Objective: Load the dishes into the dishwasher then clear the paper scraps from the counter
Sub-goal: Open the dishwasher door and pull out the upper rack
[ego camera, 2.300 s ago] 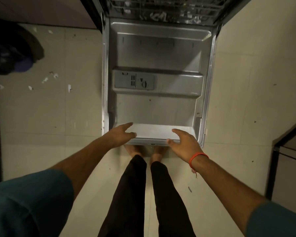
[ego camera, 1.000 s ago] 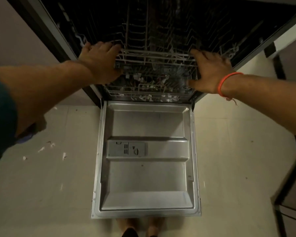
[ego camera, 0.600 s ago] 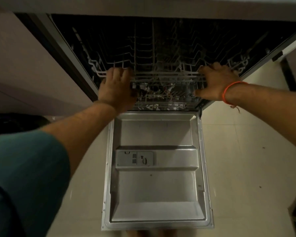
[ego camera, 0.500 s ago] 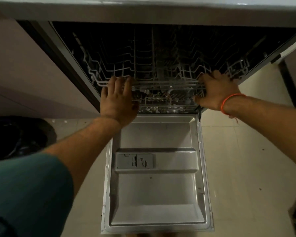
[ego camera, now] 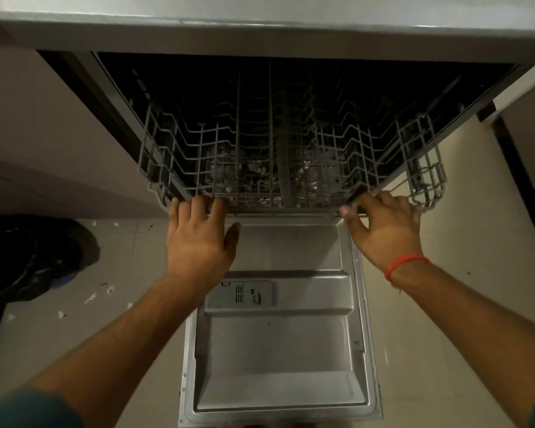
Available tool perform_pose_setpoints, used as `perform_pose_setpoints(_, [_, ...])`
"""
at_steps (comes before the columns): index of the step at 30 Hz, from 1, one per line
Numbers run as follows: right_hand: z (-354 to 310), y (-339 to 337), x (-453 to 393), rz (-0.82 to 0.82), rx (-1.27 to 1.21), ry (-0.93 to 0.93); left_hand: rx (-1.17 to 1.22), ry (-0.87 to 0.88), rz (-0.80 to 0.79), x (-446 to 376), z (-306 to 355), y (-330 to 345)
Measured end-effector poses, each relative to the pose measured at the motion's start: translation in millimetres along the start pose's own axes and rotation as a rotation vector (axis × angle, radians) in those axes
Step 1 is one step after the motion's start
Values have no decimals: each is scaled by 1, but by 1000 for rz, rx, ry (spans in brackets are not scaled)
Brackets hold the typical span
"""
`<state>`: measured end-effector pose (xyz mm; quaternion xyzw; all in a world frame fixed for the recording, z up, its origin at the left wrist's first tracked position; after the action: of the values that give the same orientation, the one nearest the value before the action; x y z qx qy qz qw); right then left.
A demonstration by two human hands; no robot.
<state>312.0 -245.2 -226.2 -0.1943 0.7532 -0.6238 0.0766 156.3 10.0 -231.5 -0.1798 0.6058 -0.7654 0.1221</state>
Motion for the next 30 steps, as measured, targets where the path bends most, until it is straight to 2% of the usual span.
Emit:
perform_pose_setpoints(3, [7, 5, 40, 46, -34, 14, 41, -49, -24, 34, -3, 12])
perform_pose_setpoints(8, [21, 11, 79, 17, -74, 56, 60, -44, -42, 77, -3, 26])
perform_pose_setpoints(16, [26, 10, 97, -73, -67, 21, 129, -70, -34, 98, -1, 25])
perform_pose_setpoints(22, [30, 10, 111, -57, -57, 2, 175, -34, -25, 119, -1, 29])
perform_pose_setpoints(30, [33, 20, 183, -20, -5, -23, 193, -76, 61, 184, -6, 32])
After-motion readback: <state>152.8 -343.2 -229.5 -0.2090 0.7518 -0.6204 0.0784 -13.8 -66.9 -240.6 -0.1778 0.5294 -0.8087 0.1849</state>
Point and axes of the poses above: each hand's wrist, its own x-axis away from the middle knuckle, its own y-axis out of the palm, z = x × y, the point moved 10 cm from there along -x, towards the middle knuckle, and after that the axes turned 3 degrees about -z, right-handed, at the moved point
